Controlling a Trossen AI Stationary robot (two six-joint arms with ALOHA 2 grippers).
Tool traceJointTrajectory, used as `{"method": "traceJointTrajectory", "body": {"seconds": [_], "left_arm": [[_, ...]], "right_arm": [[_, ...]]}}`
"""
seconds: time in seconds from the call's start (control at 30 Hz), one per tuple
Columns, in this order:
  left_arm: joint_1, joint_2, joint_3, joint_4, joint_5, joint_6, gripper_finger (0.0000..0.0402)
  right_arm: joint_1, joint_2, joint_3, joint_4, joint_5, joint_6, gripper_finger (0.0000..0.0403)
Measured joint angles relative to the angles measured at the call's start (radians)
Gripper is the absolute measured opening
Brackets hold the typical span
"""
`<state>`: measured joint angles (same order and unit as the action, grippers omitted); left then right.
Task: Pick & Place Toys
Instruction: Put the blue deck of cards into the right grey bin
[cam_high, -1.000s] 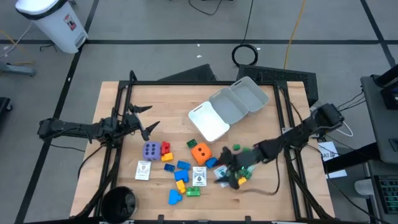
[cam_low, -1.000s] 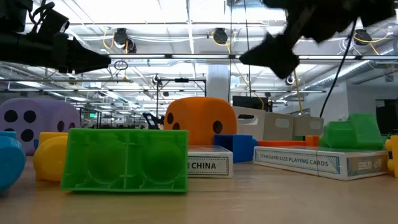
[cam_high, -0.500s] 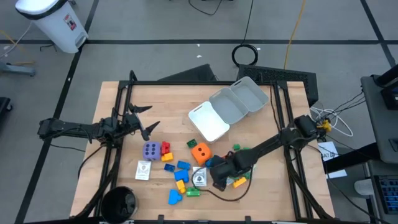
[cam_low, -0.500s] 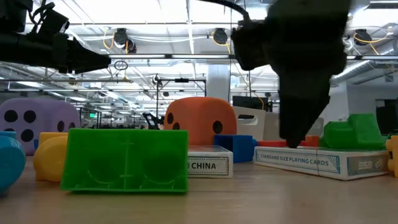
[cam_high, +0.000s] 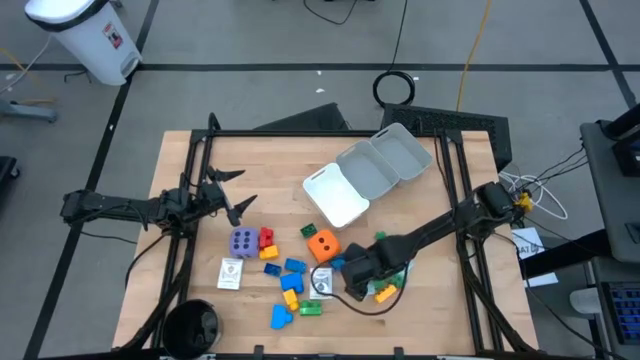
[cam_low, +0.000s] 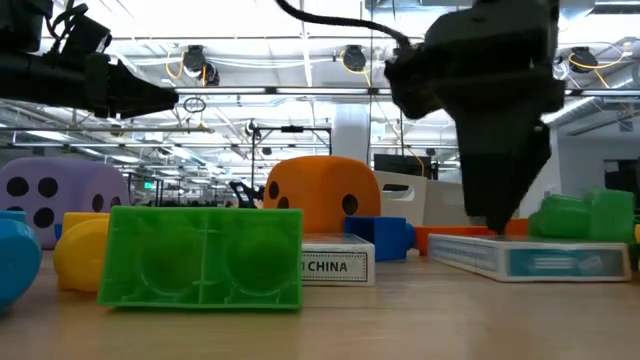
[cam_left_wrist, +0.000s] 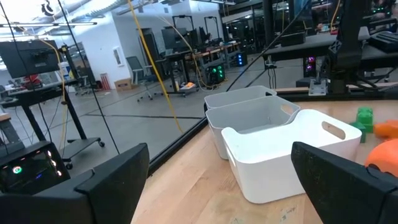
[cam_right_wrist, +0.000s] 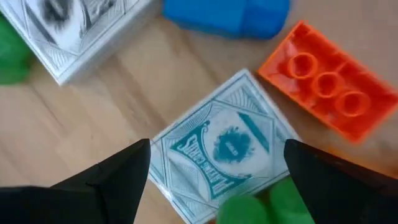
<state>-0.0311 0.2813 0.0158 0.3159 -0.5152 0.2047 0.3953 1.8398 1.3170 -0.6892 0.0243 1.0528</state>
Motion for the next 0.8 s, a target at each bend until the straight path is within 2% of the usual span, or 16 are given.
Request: {"method": "traceJointTrajectory", "body": {"seconds": [0.2,0.43,0.63,0.8], "left_arm": [[0.0,0.0,0.0,0.001,0.0,0.0,0.0397],[0.0,0.0,0.0,0.001,0.0,0.0,0.0397],[0.0,0.0,0.0,0.001,0.0,0.0,0.0397],[0.0,0.0,0.0,0.0,0.0,0.0,0.0397]], "right_arm": [[0.038,0.002,0.0,-0.069,0.053,0.118,0.0344],[0.055,0.063,0.006,-0.028,0.063,0.219,0.0344],[0.053,0.076,0.007,-0.043,0.101,0.224,0.0345],[0.045,0.078,0.006,-0.063,0.111,0.051,0.034]]}}
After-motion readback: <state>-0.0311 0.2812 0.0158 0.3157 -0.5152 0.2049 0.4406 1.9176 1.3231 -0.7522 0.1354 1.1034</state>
